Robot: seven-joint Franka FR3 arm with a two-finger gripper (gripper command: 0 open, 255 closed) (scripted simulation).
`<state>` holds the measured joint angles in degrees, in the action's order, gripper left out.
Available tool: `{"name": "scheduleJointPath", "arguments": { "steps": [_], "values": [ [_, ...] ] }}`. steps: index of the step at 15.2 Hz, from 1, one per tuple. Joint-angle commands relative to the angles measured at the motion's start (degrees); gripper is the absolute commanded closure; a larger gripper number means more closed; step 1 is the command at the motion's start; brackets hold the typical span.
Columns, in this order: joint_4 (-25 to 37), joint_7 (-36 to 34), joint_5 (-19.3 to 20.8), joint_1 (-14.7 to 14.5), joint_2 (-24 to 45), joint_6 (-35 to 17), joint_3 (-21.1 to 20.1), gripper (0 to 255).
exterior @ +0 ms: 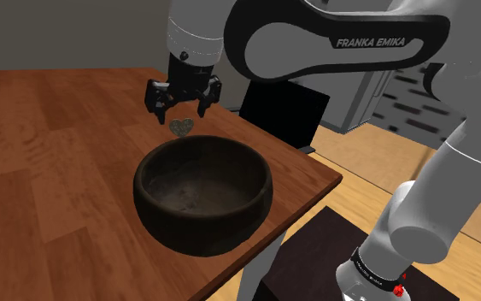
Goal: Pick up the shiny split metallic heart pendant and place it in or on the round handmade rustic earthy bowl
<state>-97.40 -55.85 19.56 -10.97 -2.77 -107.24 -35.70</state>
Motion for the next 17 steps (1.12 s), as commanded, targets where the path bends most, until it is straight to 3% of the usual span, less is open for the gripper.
{"name": "scheduleJointPath", "arguments": {
  "steps": [1,11,12,17],
  "values": [
    [-1.28,-0.15,0.24,0.2,0.22,-1.57,0.21,0],
    [-2.14,-0.31,0.48,0.33,0.48,-2.65,0.34,0],
    [-2.14,-0.31,0.48,0.33,0.48,-2.65,0.34,255],
    [-2.09,-0.32,0.49,0.32,0.51,-2.62,0.33,255]
  ]
}}
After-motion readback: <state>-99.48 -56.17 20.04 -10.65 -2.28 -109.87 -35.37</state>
